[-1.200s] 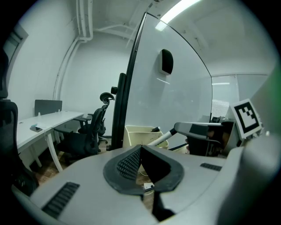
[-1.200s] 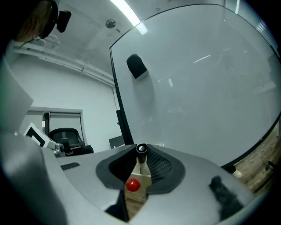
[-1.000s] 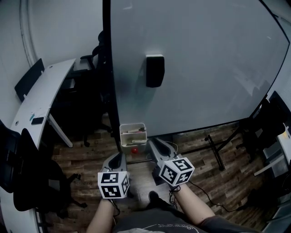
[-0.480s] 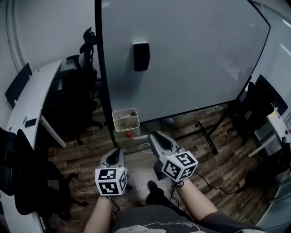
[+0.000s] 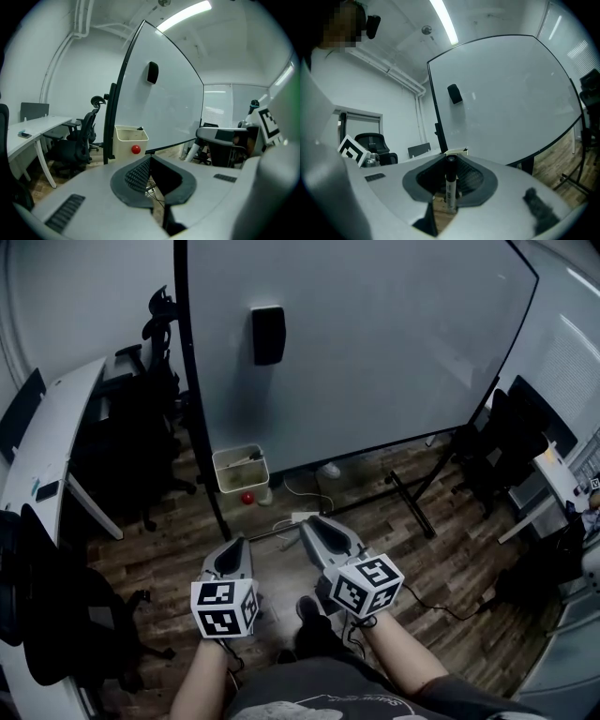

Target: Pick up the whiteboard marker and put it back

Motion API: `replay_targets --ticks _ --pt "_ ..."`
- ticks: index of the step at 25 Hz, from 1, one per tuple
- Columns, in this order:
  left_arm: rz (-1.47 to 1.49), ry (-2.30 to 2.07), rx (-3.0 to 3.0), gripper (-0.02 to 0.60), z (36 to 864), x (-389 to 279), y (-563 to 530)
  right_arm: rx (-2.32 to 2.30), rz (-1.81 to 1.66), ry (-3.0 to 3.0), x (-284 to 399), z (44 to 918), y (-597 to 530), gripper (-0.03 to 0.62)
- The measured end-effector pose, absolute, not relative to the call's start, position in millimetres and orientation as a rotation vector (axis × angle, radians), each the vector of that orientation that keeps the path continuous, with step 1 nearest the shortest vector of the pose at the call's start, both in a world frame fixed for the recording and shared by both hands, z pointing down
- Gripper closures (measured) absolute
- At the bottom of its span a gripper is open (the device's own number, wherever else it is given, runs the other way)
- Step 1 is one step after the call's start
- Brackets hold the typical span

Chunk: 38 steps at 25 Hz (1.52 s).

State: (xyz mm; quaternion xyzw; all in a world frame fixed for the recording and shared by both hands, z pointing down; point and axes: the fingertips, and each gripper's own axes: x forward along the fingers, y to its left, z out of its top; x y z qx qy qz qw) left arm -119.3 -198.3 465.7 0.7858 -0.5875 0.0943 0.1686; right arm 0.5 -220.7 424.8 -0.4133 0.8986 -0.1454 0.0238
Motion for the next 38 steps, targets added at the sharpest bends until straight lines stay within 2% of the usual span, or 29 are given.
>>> replay_targets --ticks 13,38 --pt "0.272 -1.676 2.258 0.569 463.8 -116.2 -179.5 -1.318 -0.485 2.766 13.1 440.6 -192.9 0.516" --pt "0.191 -1.703 2.260 0.568 445.8 -132.7 -179.1 -1.290 -0.390 2.777 -1.4 413.6 -198.0 0.516"
